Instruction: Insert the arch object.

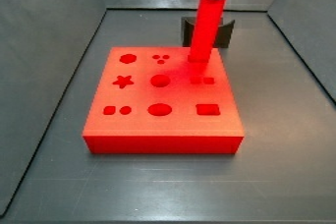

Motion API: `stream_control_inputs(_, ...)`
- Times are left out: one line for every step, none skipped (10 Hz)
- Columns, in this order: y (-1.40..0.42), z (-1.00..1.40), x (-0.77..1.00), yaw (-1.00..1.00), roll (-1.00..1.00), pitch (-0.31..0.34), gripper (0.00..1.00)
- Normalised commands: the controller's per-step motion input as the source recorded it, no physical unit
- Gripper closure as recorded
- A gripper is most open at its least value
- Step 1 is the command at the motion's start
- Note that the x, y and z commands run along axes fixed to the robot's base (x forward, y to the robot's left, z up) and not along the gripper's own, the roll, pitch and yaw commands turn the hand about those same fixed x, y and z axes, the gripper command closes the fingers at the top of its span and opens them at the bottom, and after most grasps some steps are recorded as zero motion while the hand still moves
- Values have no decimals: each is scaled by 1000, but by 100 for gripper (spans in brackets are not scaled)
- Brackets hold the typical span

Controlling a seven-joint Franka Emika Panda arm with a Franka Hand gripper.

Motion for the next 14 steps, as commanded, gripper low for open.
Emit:
stream_control_inputs(97, -14, -157, 0, -100, 0, 100)
stream_control_inputs(57, -74, -140, 0, -93, -13, 100)
stream_control_inputs(0, -171, 0, 0, -73, -37, 100)
stream_control_inputs(0, -180, 0, 3, -44, -33, 100)
stream_control_inputs(0, -163, 43, 14, -53, -33, 100)
stream_control_inputs(0, -157, 120, 6, -43, -30, 100)
stream_control_inputs(0, -146, 26, 0, -40, -11, 100)
stream_control_inputs(-3, -100, 46, 9, -51, -10, 100)
stream_control_inputs(-29, -80, 123, 34, -54, -16, 100)
stream_control_inputs(-11, -91, 169, 26, -37, -20, 100)
stream_control_inputs(-20, -69, 160, 43, -34, -11, 100)
stream_control_inputs(-14, -37, 191, 77, -21, 0, 100)
stream_control_inputs(0, -126, 11, 23, 0, 0, 100)
stream_control_inputs(0, -217, 0, 0, 0, -7, 100)
